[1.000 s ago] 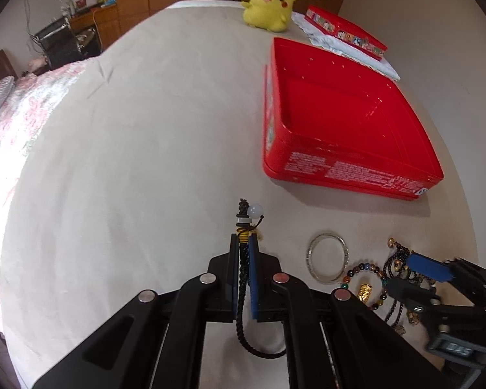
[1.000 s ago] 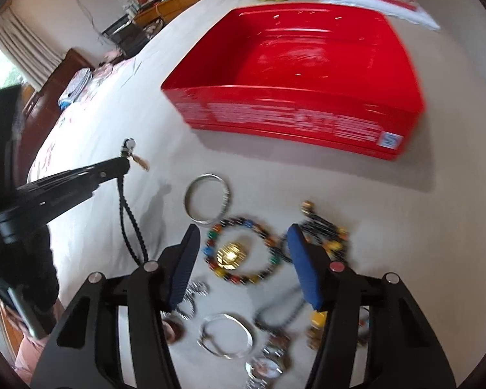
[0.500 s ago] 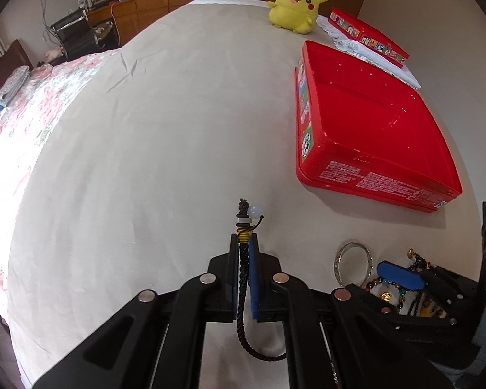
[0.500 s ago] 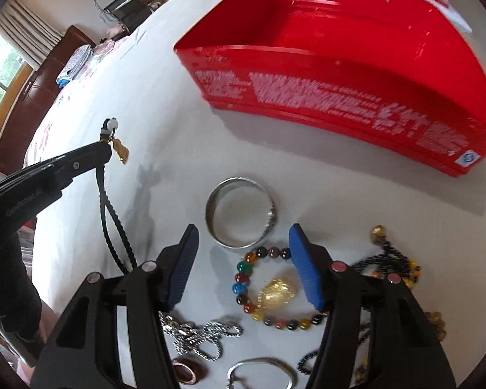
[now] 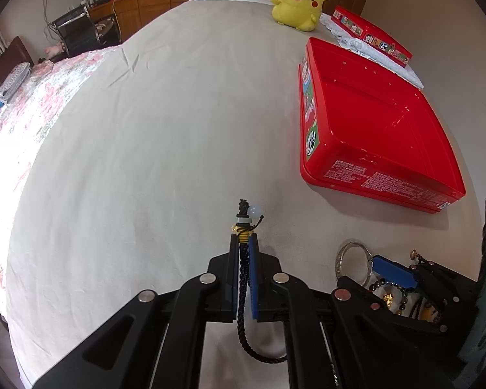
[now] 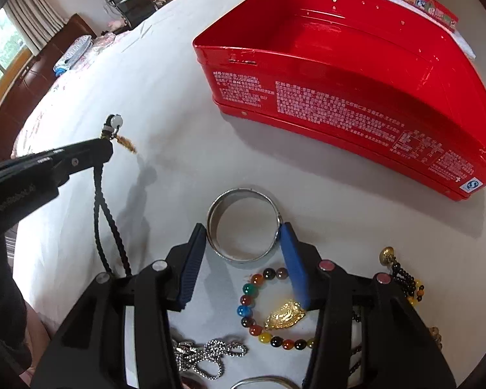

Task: Organize jewelry
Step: 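Grasp a silver bangle with the right gripper while the left gripper holds the necklace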

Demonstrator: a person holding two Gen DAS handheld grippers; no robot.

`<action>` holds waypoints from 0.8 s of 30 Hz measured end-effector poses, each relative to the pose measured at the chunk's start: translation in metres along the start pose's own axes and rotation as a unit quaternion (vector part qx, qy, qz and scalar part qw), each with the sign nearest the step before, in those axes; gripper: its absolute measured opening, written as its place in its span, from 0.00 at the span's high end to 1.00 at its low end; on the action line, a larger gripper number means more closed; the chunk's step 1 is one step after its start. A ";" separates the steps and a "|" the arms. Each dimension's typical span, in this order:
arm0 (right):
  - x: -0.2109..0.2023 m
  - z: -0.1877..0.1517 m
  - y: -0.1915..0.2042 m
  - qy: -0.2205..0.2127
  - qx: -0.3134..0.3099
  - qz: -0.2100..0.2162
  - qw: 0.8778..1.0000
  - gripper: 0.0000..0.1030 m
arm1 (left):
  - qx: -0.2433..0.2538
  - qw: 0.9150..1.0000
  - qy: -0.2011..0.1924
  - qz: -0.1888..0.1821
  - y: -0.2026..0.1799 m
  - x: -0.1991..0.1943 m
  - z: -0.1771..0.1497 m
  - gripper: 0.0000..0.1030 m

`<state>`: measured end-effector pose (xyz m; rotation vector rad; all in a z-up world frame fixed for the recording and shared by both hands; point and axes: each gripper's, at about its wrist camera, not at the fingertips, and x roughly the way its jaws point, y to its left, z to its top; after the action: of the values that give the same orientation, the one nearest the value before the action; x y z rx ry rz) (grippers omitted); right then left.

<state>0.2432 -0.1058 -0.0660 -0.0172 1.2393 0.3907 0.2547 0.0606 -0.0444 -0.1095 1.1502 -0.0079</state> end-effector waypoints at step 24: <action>-0.116 0.011 -0.076 -0.121 0.061 -0.024 0.990 0.55 | 0.028 0.997 -0.066 -0.029 -0.033 -0.056 0.019 0.95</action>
<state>0.2450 -0.2065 0.0301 0.1032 1.0183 0.2652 0.2507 0.0327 0.0174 -0.0928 1.0142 -0.0828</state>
